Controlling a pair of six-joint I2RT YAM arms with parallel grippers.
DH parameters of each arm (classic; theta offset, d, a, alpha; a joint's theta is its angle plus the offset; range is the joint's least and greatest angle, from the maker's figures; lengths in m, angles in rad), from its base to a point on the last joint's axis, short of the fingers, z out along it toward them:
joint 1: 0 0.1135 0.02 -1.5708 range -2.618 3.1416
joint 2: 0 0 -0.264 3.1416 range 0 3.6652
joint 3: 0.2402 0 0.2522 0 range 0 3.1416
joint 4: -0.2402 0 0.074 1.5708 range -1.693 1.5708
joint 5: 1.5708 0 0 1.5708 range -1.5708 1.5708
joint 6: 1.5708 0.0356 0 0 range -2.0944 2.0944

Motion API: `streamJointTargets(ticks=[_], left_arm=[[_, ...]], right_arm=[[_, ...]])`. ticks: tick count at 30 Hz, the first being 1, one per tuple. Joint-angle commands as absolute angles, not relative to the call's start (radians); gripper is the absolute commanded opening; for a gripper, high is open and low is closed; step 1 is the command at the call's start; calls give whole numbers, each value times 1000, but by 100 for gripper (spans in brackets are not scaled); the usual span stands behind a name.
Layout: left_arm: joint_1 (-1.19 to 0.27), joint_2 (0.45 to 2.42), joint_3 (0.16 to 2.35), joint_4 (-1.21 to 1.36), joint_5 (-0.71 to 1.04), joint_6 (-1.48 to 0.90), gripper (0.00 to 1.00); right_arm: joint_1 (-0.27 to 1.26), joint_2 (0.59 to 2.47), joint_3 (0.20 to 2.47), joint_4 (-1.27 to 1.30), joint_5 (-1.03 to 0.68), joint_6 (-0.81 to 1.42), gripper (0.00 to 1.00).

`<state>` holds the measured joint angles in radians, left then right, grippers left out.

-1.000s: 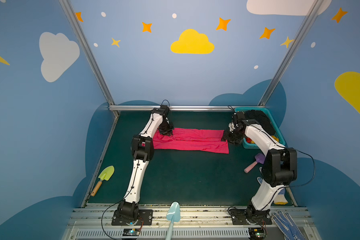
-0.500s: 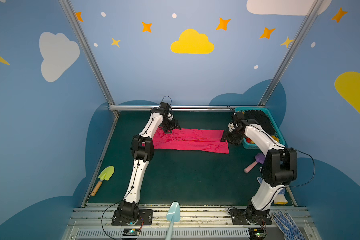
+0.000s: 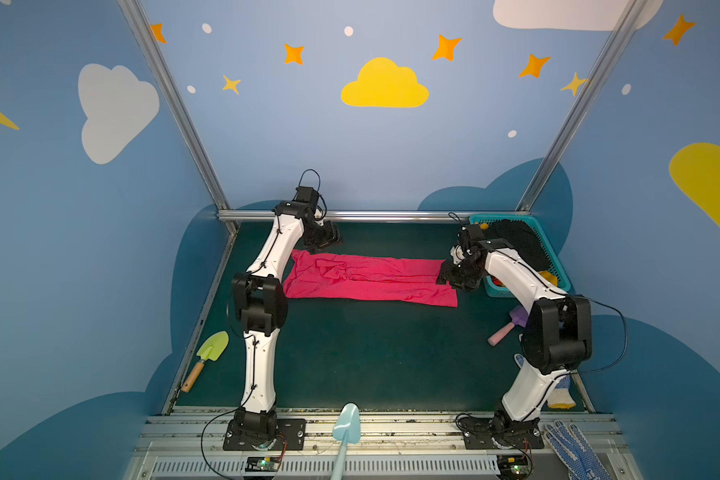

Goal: Fold and stack the t-shirts

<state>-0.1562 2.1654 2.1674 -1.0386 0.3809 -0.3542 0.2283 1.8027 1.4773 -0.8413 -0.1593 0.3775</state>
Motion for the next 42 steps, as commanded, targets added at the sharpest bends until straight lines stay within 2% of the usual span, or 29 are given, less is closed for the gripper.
streamJointTargets(ticks=[1, 4, 10, 42], left_arm=[[-141, 2059, 1923, -967, 267, -429, 31], [-109, 1984, 1703, -850, 280, -506, 5], [-83, 2027, 1572, -719, 365, -561, 5], [-87, 2252, 1667, -437, 492, -705, 5]], right_arm=[[231, 1788, 1463, -836, -170, 374, 58], [232, 1799, 1470, -835, -176, 373, 58], [238, 1804, 1470, -835, -176, 371, 58], [240, 1824, 1486, -860, -160, 370, 58]])
